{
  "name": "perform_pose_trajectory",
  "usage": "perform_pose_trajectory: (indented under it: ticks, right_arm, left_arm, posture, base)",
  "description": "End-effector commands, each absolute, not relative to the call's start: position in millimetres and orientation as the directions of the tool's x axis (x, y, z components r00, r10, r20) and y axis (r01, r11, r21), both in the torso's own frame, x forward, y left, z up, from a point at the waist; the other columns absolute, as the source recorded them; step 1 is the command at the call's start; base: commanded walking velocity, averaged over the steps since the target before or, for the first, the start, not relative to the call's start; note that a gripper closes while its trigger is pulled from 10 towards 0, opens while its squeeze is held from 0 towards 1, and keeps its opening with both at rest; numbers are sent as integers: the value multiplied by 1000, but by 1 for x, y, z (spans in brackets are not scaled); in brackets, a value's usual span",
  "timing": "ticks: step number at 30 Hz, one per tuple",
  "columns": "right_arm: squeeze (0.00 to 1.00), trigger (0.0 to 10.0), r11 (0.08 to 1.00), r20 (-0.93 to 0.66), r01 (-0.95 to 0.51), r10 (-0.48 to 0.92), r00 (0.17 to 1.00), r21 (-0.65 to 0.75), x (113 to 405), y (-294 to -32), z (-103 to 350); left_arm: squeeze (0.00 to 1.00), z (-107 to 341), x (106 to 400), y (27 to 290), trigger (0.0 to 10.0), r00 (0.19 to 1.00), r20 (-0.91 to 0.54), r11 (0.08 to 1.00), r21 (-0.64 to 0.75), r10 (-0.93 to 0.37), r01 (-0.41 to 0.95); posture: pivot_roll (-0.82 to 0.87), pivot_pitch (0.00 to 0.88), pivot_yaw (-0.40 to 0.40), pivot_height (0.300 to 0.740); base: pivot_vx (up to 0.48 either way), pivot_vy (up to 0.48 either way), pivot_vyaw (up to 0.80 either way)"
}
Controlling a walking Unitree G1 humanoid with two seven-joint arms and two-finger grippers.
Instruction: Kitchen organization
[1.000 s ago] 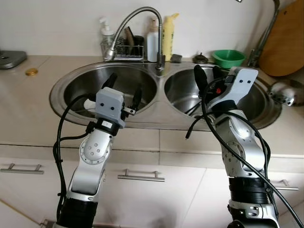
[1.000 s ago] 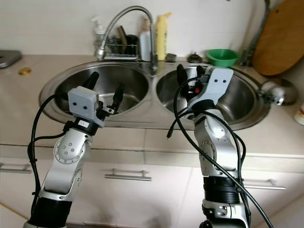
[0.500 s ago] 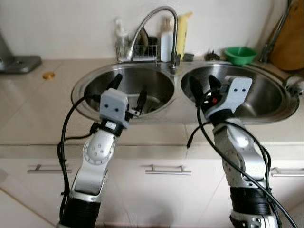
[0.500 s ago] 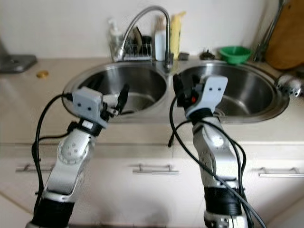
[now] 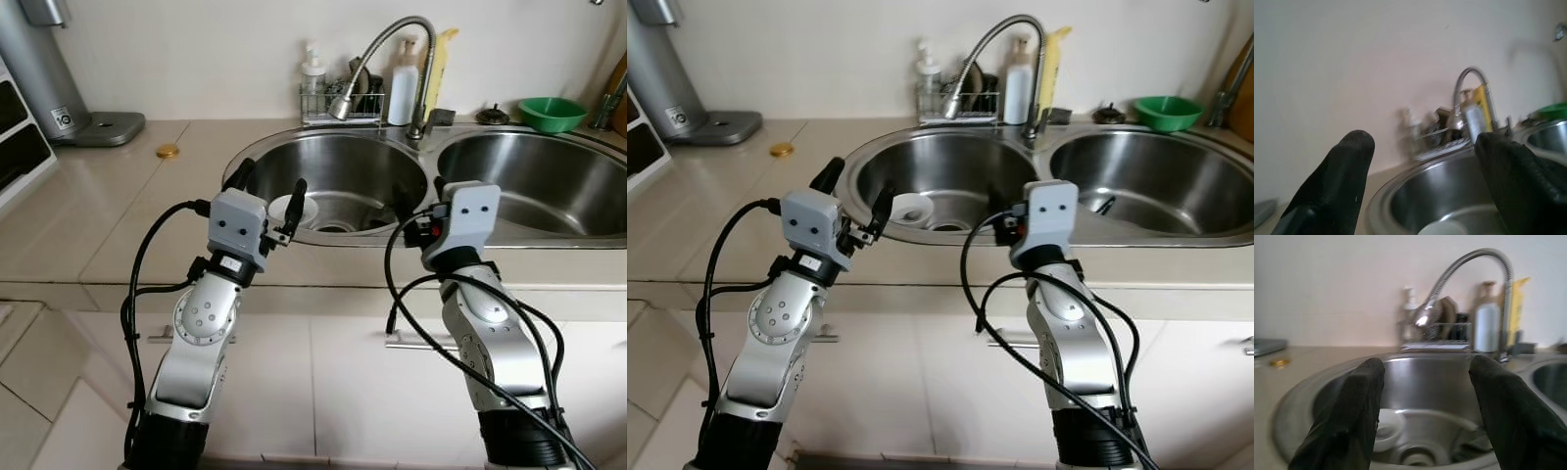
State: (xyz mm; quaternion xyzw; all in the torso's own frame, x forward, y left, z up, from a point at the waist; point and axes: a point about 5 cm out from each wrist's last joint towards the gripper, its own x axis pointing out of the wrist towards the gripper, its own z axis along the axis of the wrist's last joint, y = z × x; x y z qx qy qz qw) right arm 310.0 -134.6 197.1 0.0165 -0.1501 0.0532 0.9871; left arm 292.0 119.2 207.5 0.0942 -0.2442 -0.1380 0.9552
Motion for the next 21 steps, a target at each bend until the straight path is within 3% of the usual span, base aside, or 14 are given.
perform_pose_trajectory:
  ticks: [1,5,12,21]
  right_arm:
    - [0,10000,997,329,-68,79,941,-47,307,-135,197]
    - [0,10000,994,276,-107,113,954,-37,304,-139,189]
    - [0,10000,992,254,-50,78,964,-116,294,-152,170]
    - [0,10000,984,223,-59,97,970,-169,276,-166,147]
  left_arm:
    - [0,206,293,120,10000,846,432,940,267,-314,213]
    - [0,200,292,120,10000,852,410,934,279,-326,223]
    - [0,187,289,120,10000,863,372,923,303,-342,235]
    - [0,155,279,121,10000,887,261,889,367,-380,273]
  posture:
    - [64,0,20,740]
    - [59,0,23,740]
    - [52,0,29,740]
    - [47,0,28,740]
  base:
    - [0,0,0]
    - [0,0,0]
    - [0,0,0]
    - [0,0,-800]
